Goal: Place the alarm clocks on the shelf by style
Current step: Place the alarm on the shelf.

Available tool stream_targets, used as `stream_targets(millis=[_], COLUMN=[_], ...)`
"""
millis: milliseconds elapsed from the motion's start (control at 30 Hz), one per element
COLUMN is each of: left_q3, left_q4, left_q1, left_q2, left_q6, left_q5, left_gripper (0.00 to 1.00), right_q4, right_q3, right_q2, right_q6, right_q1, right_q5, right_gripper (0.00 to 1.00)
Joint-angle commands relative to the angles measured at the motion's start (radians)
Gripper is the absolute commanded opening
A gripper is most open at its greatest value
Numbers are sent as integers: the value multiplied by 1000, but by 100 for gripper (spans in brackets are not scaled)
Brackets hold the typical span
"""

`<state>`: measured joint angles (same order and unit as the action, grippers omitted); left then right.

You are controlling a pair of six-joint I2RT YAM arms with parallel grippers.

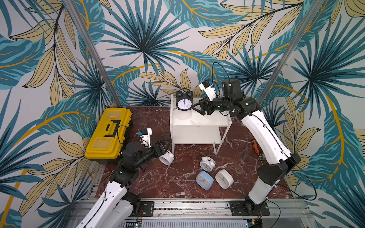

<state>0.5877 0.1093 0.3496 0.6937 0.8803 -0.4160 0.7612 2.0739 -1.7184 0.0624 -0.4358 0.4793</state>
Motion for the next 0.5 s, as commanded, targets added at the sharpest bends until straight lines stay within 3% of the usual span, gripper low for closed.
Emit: stream_targets(millis=[0,100,267,467], left_q3=[3,-8,-8,-28], left_q4=[57,101,211,289], left_q1=[-4,-4,-1,72], left_q2=[-33,-66,-92,-97], left_q6=[-33,-49,-94,-81], left_q5=[-5,29,73,105], left_gripper=[80,80,79,77], right_q4=[-44,-32,29,28], right_q3=[-55,-145,-361,-741], right_q2=[97,194,382,610], right_q6=[-59,-85,-128,-350], right_q1=[-7,-39,-184,-361], right_q5=[-24,-86,-389,-644], right_gripper=[73,73,68,66])
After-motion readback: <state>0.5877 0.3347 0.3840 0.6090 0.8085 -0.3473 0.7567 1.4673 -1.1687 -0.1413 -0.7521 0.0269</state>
